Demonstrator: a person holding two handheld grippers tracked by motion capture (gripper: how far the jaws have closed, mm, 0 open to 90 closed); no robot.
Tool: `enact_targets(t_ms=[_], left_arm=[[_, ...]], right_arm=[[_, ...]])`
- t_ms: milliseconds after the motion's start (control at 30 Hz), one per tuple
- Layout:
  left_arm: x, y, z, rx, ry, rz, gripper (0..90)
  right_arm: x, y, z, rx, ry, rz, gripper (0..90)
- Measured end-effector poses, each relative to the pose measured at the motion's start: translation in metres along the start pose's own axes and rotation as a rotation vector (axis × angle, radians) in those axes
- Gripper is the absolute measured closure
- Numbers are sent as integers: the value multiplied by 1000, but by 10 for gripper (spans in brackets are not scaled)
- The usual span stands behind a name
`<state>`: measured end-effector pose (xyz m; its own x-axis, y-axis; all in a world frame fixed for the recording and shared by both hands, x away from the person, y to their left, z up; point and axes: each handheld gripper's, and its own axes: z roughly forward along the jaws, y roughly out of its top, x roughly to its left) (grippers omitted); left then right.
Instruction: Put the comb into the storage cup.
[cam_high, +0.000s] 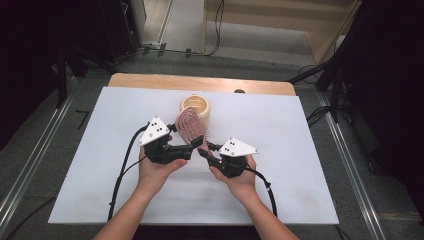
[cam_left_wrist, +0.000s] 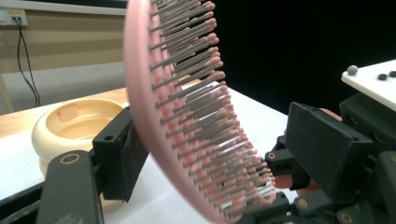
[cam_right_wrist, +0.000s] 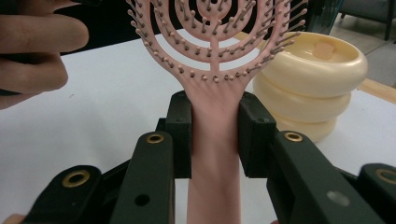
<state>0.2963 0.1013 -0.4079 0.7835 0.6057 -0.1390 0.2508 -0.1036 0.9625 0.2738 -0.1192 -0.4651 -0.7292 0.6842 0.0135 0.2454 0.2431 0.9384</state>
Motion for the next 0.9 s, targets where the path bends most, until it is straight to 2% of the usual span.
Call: enact_targets(t_ms=[367, 567, 667, 900], left_arm=[[0, 0, -1, 3, -3, -37, 387], [3, 0, -1, 7, -3, -75, 463], [5, -1, -1, 11, -17, -86, 512], [7, 0, -1, 12, -43, -119, 556]], right_arm=[[10, 2, 2, -6, 8, -20, 681], [14, 3, 1, -24, 1, -39, 681], [16, 4, 2, -25, -3, -43, 681], [18, 2, 2, -28, -20, -55, 680]])
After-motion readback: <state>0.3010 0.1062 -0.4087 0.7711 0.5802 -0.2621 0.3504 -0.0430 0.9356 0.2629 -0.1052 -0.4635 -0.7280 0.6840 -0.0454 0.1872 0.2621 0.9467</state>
